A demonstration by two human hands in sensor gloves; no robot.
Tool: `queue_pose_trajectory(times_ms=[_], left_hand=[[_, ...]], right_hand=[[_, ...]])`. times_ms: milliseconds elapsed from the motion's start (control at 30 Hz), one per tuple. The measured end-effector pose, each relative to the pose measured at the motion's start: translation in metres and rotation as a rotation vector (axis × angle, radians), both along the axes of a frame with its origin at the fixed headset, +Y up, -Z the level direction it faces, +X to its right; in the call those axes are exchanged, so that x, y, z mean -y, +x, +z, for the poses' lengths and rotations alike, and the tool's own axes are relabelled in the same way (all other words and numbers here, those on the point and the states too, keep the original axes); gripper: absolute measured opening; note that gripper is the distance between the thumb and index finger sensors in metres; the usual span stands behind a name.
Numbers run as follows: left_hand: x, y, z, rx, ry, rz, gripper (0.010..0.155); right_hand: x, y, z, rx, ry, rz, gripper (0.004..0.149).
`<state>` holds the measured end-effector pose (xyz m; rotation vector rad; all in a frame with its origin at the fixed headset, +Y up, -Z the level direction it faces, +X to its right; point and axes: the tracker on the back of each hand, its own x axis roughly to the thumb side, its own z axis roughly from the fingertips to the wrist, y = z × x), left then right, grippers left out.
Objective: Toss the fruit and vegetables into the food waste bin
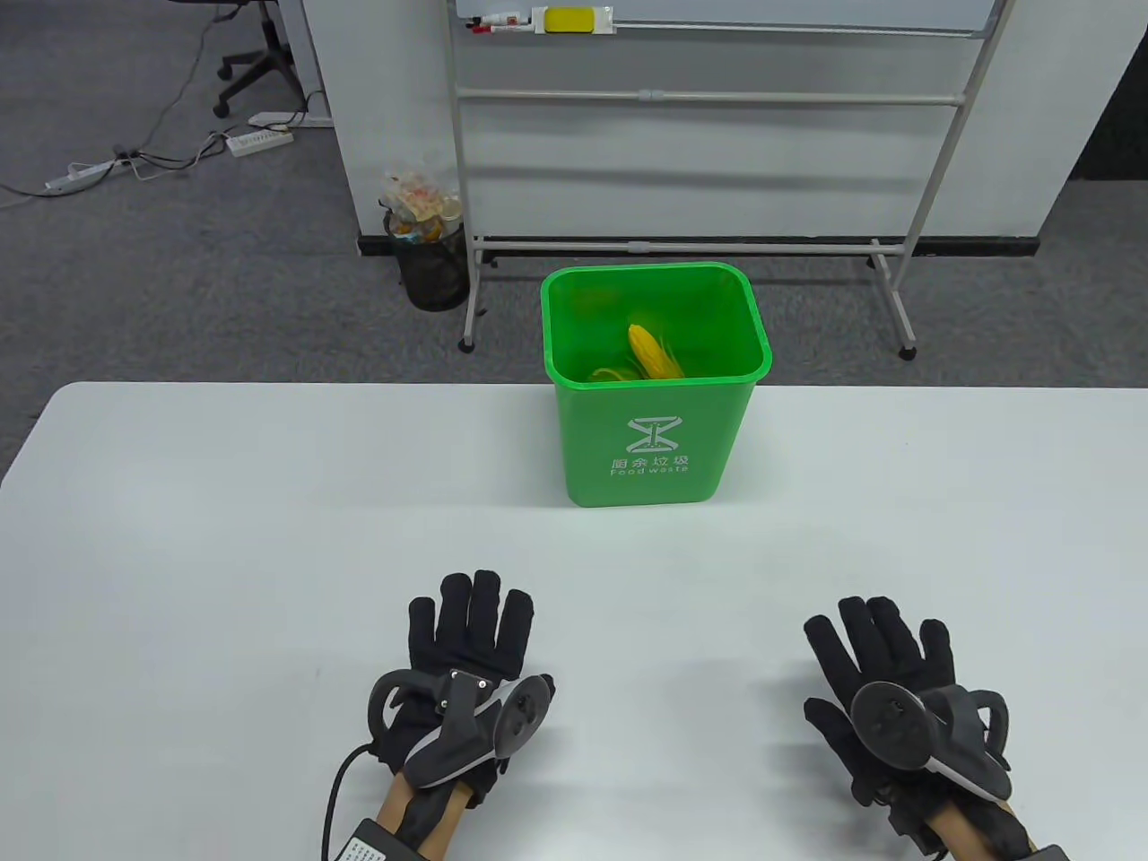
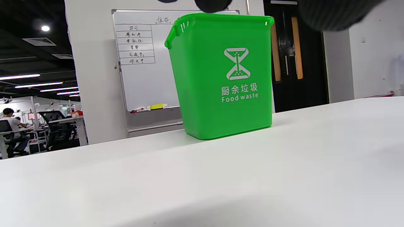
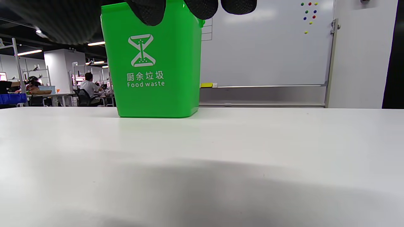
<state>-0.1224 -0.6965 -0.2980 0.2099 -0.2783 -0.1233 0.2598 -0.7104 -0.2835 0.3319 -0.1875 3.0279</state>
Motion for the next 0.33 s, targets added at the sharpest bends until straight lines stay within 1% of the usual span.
queue_pose_trajectory(times_ms=[133,333], left_hand=[[0.005,-0.001,-0.006,-0.012,-0.027,0.004,0.088],[0.01,0.005,-0.006,-0.012,-0.052,0.01,0.088]], right_hand=[[0.002,0.006,-0.001,0.005,-0.01,0.013,0.081],[-0.001,0.015,0.0,0.017,-0.015,-0.019,0.081]])
